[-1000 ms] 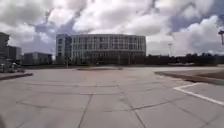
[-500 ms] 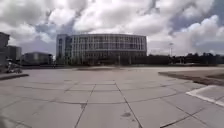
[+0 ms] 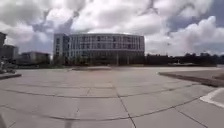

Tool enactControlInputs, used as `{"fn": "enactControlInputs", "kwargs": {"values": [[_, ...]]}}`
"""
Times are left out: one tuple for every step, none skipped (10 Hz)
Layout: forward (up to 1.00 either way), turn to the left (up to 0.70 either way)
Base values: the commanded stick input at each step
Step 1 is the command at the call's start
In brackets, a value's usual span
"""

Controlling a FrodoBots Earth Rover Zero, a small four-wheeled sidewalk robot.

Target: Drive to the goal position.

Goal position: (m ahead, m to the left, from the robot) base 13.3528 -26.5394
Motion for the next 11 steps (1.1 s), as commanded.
{"fn": "enactControlInputs", "kwargs": {"values": [[1.0,-0.03],[1.0,0.0],[1.0,0.0],[1.0,0.0],[1.0,0.0],[1.0,-0.01],[1.0,-0.23],[1.0,-0.15],[1.0,-0.07],[1.0,-0.25],[1.0,-0.17]]}}
